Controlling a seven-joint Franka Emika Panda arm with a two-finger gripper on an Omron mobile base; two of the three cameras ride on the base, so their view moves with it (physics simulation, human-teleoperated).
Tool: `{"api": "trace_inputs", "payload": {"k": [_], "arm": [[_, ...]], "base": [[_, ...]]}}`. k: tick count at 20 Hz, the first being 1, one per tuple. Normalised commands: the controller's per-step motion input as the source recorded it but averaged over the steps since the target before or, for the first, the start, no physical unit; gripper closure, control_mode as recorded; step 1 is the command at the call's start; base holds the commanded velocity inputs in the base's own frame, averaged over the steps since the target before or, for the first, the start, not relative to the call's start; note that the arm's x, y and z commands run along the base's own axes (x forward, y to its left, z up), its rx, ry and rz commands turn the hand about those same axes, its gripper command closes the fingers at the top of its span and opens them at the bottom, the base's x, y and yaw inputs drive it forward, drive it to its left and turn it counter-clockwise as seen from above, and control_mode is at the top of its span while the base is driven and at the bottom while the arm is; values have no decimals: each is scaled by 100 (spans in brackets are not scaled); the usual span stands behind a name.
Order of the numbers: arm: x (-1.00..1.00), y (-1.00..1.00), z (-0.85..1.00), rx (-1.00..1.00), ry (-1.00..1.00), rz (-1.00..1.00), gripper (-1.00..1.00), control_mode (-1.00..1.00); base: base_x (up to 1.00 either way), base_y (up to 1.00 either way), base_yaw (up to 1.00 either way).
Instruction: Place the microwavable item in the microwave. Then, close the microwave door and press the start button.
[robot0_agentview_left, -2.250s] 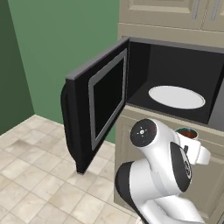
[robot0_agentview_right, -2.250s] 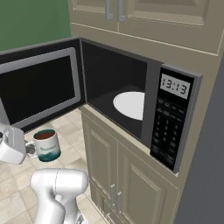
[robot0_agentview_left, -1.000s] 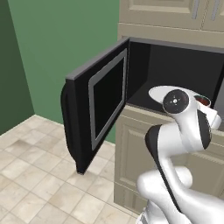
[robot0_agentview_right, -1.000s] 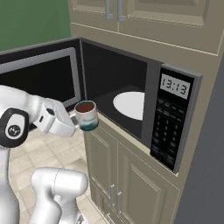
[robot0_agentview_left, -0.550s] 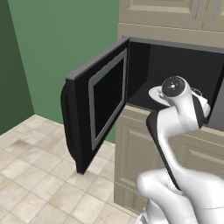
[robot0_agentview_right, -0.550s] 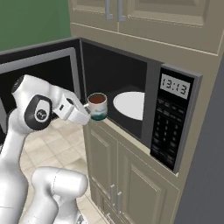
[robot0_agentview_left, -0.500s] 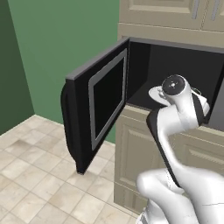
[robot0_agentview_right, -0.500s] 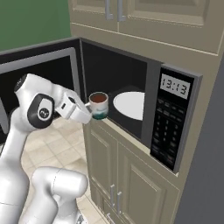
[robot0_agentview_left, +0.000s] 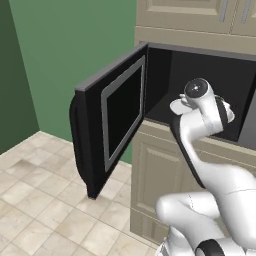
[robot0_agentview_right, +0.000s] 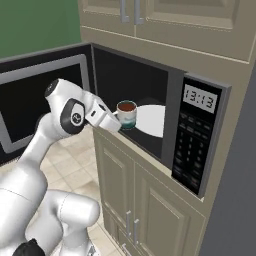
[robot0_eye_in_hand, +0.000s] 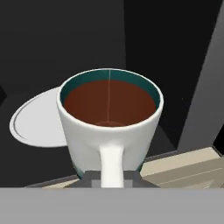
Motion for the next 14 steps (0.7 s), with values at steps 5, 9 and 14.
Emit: {"api": "trace_inputs", "payload": {"k": [5, 9, 14], "arm": [[61, -45, -30, 0, -4, 0, 100, -100], [55, -31, -34, 0, -2, 0, 100, -100], [53, -21, -15, 0, 1, 0, 100, -100]], "base": [[0, 0, 0], [0, 0, 0], [0, 0, 0]]}}
